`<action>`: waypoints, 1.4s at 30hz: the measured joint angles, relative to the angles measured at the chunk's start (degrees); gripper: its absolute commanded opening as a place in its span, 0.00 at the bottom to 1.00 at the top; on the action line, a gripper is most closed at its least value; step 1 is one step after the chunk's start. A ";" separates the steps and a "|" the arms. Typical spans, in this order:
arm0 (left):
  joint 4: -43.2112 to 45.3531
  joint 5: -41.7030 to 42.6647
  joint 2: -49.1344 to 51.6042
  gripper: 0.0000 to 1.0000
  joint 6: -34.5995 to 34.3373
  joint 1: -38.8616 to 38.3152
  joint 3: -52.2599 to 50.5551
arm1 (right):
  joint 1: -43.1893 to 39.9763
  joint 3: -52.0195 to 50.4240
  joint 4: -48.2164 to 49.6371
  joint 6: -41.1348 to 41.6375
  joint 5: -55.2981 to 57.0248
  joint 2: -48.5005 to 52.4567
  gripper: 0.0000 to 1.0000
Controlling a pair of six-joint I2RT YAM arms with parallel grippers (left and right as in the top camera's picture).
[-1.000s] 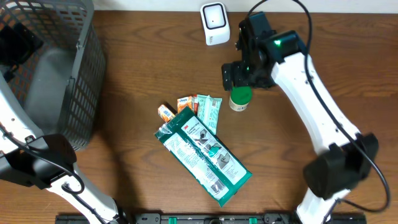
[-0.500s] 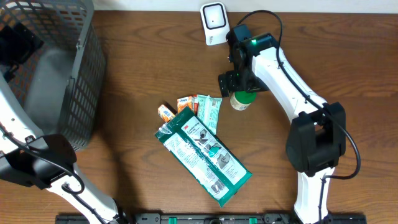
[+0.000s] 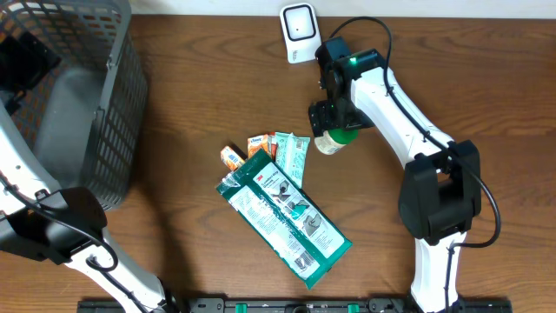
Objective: Scan the item barcode
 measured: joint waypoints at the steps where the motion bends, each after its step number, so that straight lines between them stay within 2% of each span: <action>1: -0.02 -0.02 0.00 0.98 0.00 0.00 0.00 | 0.00 0.07 -0.04 -0.07 -0.66 0.00 0.91; 7: 0.00 0.00 0.00 0.98 0.00 0.00 0.00 | 0.00 2.84 -0.15 -1.36 -6.21 -0.15 0.99; 19: -0.02 -0.02 0.00 0.98 0.00 0.00 0.00 | 0.02 3.02 1.01 -1.55 -7.65 -0.57 0.99; 27: -0.02 -0.02 0.00 0.98 0.00 0.00 0.00 | 1.22 -4.17 7.61 -1.60 -7.65 -0.57 0.99; 30: -0.02 -0.02 0.00 0.98 0.00 0.00 0.00 | 1.92 -7.61 10.38 -1.64 -7.63 -0.57 0.91; 37: -0.02 -0.02 0.00 0.98 0.00 0.00 0.00 | 2.43 -10.95 12.17 -1.99 -4.39 -0.57 0.79; 42: -0.02 -0.02 0.00 0.98 0.00 0.00 0.00 | 2.45 -10.95 12.28 -2.80 -2.27 -0.57 0.79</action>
